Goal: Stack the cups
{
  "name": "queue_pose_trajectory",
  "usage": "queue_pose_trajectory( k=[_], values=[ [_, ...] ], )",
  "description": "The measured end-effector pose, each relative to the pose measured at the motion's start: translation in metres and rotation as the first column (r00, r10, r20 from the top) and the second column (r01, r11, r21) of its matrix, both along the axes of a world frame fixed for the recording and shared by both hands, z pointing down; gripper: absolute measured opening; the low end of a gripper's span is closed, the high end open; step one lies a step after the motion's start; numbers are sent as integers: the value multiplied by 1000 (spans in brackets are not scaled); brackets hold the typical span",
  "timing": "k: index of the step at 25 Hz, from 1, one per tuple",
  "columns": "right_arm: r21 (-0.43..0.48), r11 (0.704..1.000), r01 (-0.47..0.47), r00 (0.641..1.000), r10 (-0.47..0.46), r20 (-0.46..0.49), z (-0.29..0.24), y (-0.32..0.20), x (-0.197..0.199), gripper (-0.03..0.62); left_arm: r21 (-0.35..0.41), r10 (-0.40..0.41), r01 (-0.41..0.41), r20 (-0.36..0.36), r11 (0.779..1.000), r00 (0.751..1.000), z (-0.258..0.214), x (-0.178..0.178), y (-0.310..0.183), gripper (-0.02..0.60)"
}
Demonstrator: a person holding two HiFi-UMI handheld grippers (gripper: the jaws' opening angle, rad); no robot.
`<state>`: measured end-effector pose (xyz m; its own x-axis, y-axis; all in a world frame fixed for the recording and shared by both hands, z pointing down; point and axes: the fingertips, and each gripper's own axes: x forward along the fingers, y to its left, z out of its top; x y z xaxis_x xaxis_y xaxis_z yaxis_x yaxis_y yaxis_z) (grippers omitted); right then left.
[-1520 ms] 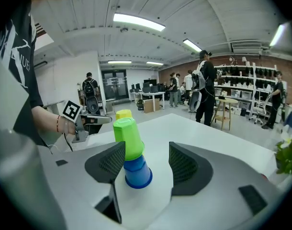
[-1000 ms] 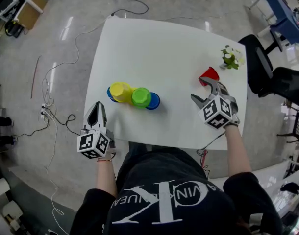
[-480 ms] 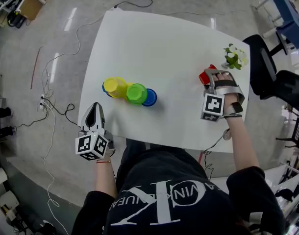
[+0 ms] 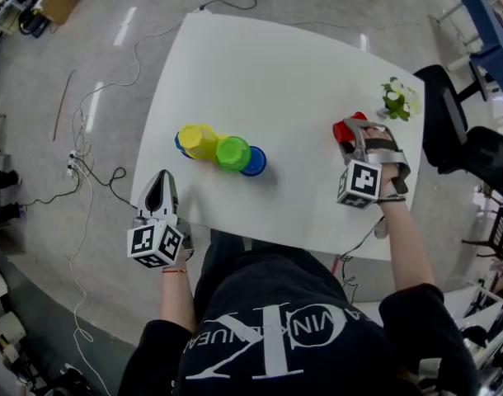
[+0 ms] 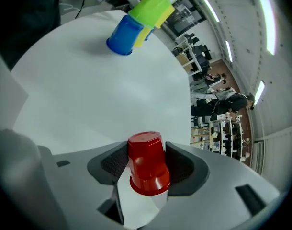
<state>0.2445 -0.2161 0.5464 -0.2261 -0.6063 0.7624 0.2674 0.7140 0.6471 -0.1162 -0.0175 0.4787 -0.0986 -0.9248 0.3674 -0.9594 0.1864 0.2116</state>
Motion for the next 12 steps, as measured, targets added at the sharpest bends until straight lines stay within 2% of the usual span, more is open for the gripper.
queue_pose_trajectory(
  k=[3, 5, 9, 12],
  values=[
    [-53, 997, -47, 981, 56, 187, -22, 10, -21, 244, 8, 11, -11, 2, 1000, 1000, -3, 1, -2, 5],
    [-124, 989, -78, 939, 115, 325, -40, 16, -38, 242, 11, 18, -18, 3, 1000, 1000, -4, 0, -3, 5],
    [-249, 965, -88, 823, 211, 527, -76, 26, -73, 241, 19, 25, -25, 8, 999, 1000, -9, -5, -3, 5],
    [-358, 932, -62, 688, 299, 661, -108, 36, -102, 241, 28, 30, -31, 9, 999, 999, -13, -10, -2, 5]
  ],
)
